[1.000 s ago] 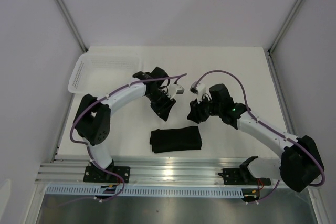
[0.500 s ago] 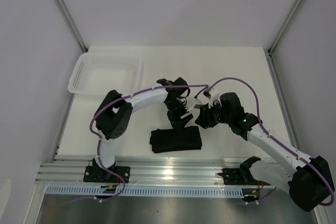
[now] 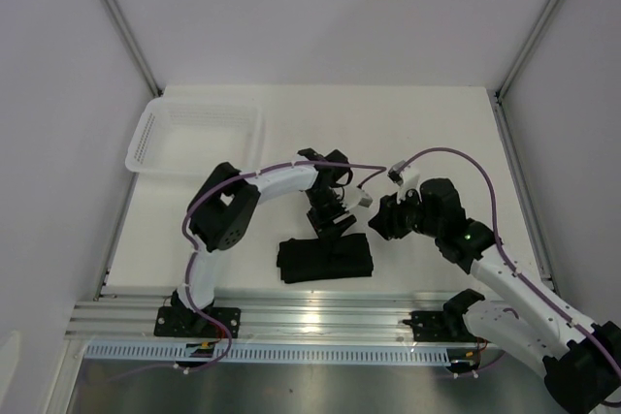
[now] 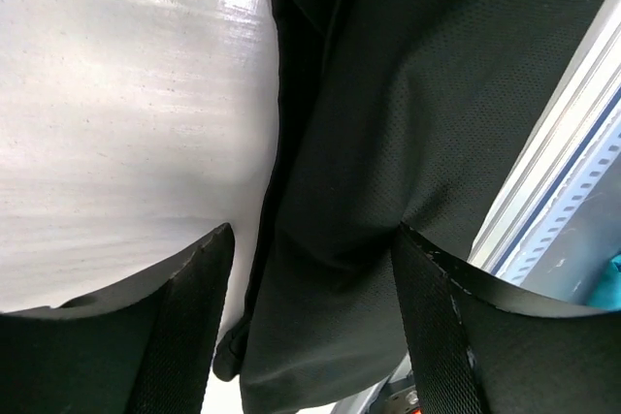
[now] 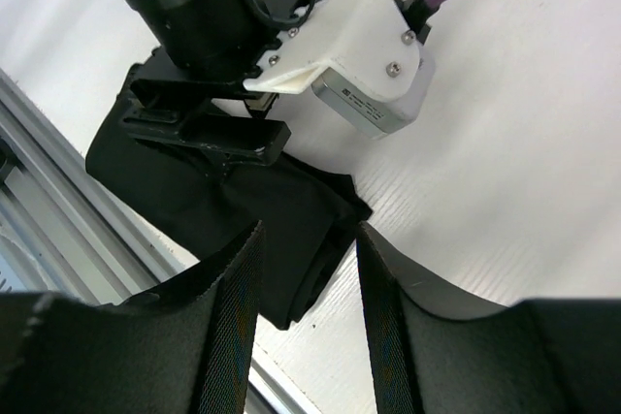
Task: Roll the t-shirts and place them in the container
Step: Place the rolled tshirt into the container
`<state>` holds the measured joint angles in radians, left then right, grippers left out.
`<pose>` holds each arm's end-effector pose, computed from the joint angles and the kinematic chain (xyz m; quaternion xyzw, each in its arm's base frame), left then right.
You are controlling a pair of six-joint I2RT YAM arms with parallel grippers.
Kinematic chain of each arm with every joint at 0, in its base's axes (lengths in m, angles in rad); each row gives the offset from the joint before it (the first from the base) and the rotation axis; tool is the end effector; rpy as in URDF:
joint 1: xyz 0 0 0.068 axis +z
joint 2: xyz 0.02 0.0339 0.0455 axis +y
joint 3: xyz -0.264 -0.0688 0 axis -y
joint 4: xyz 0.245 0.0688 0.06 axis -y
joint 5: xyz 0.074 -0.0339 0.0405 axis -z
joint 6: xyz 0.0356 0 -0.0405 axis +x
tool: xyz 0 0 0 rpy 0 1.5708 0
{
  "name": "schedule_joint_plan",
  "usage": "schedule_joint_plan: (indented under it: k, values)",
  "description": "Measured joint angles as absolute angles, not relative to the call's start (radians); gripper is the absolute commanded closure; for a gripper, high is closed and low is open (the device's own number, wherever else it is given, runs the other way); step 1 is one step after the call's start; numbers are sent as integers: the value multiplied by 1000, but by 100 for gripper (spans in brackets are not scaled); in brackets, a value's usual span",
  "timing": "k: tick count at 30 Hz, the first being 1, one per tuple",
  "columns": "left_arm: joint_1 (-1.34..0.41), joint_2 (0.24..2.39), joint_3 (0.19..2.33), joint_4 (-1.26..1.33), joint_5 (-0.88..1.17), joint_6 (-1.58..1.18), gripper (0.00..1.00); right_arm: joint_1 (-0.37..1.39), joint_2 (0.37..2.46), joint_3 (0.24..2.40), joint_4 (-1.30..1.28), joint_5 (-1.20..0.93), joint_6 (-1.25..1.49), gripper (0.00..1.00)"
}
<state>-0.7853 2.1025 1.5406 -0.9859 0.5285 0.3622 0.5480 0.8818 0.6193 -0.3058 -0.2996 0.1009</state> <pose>0.2670 -0.2924 0.1566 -0.5264 -0.8090 0.2577 0.0440 0.1613 0.1108 0.2535 -0.2622 0.8297 0.2755 0.4086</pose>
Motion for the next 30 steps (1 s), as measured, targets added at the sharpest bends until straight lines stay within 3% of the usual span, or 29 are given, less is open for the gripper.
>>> schedule_joint_plan:
  k: [3, 6, 10, 20, 30]
  values:
    - [-786, 2109, 1541, -997, 527, 344, 41, 548, 840, 619, -311, -285, 93, 54]
    - [-786, 2120, 1539, -1008, 532, 336, 69, 548, 830, 619, -315, -276, 89, 54]
    - [-785, 2133, 1529, -1010, 554, 335, 99, 548, 832, 619, -330, -265, 84, 54]
    - [-774, 2098, 1501, -999, 574, 329, 99, 548, 833, 619, -339, -243, 60, 54]
    - [-675, 1894, 1480, -957, 514, 303, 99, 548, 861, 632, -336, -225, 35, 54]
